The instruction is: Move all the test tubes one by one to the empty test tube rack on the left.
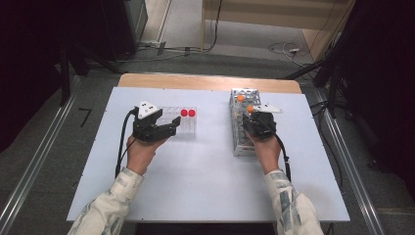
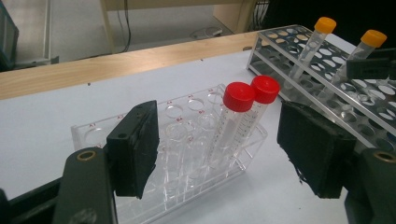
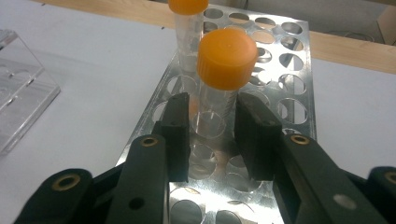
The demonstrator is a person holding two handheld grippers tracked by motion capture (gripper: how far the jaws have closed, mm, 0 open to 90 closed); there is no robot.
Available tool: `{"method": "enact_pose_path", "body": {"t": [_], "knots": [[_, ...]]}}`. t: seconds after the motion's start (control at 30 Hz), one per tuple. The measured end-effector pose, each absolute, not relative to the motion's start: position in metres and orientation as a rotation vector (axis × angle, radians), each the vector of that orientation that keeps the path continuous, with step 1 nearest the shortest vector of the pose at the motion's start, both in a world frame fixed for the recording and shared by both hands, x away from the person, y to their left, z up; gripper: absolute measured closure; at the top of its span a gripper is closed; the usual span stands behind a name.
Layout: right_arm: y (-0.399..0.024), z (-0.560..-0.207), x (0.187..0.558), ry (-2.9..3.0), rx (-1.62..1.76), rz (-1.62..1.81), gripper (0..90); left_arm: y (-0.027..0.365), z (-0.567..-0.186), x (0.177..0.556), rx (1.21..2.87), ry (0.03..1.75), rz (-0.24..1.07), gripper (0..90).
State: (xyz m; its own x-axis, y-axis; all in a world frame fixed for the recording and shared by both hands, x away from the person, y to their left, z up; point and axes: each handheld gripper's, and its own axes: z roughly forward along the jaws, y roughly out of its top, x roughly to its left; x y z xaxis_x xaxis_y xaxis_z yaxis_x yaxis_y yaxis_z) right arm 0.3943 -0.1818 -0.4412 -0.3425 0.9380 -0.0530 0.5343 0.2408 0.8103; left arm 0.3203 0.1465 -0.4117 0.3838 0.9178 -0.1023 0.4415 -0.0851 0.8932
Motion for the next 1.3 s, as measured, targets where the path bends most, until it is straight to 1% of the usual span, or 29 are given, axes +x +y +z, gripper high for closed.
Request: {"method": "enact_pose_path", "body": {"t": [0.17,0.57,1.1,1.3], "knots": [[-0.179,-0.441,0.397,1.971,1.355,0.939,70.6,0.146,-0.412,0.320,1.701,1.207,0.628,30.4],[-0.182,-0.437,0.394,1.948,1.360,0.979,71.7,0.147,-0.411,0.318,1.695,1.202,0.627,30.5],[-0.188,-0.410,0.380,1.881,1.290,1.073,72.2,0.147,-0.409,0.315,1.687,1.193,0.616,30.5],[-0.189,-0.398,0.369,1.866,1.242,1.111,72.2,0.147,-0.407,0.314,1.675,1.190,0.610,30.4]]}}
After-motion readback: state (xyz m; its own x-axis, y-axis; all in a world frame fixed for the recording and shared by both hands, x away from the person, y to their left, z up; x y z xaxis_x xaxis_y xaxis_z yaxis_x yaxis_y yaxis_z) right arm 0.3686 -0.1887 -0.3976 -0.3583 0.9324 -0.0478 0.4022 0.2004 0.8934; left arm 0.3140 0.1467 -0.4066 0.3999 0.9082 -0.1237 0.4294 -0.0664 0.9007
